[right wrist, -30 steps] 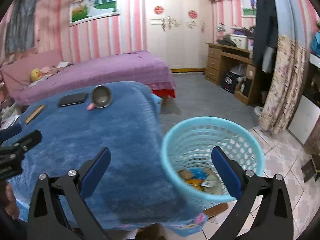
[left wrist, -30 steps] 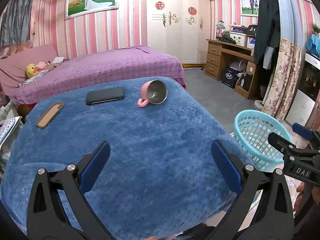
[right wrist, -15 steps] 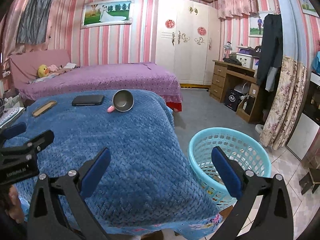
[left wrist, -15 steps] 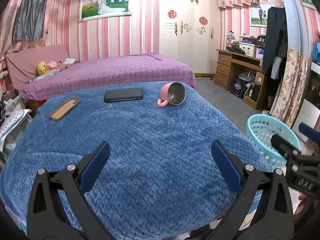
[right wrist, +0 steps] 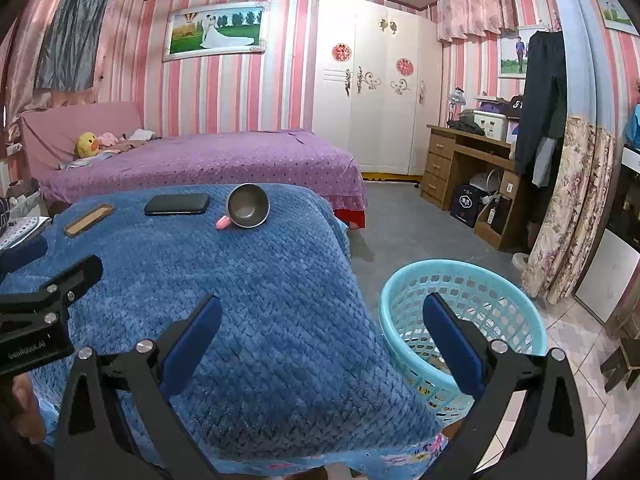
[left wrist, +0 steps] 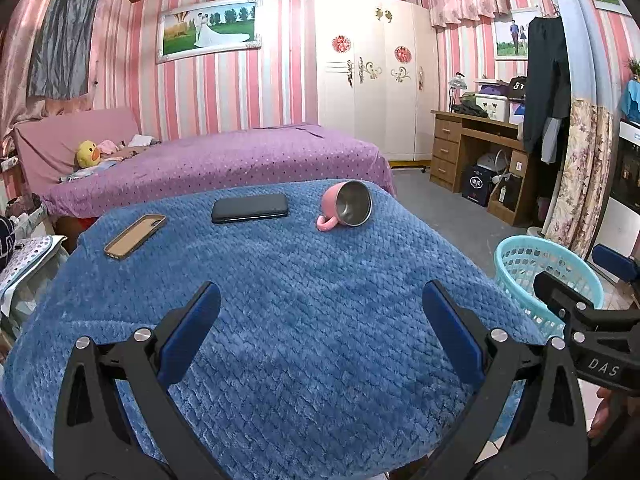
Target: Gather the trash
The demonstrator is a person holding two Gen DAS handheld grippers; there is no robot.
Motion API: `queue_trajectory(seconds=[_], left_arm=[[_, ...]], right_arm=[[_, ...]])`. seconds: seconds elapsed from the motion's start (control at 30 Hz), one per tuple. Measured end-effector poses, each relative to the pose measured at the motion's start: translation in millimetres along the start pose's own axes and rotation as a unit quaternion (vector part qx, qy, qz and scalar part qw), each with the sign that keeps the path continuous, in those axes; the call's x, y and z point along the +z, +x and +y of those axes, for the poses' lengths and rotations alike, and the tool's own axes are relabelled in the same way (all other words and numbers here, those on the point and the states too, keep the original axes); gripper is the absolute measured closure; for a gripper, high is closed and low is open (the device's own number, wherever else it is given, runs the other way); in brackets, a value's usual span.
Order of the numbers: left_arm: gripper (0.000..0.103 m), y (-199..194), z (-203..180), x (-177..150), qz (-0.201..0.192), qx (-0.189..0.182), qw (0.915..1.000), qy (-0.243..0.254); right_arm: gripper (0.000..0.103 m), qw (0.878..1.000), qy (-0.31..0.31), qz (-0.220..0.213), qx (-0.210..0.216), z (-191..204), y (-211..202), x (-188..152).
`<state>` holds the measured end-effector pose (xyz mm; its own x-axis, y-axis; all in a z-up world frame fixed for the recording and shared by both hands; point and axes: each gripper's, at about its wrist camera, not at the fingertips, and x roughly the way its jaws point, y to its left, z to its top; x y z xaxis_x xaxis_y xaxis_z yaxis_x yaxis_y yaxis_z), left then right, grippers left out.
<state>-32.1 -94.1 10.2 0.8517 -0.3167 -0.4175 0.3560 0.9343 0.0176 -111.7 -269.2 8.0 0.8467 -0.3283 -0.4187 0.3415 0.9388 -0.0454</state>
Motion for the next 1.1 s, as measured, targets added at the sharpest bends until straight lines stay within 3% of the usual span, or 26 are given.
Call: queue_trajectory(seconds=[1.1], left_arm=[[0.005,0.4,5.4,-3.2,-0.003,0.006,1.0,-0.005]], right_arm=[[0.005,1.0,-0.012,-0.015,-0.009,4.7,-4.3,0.4]])
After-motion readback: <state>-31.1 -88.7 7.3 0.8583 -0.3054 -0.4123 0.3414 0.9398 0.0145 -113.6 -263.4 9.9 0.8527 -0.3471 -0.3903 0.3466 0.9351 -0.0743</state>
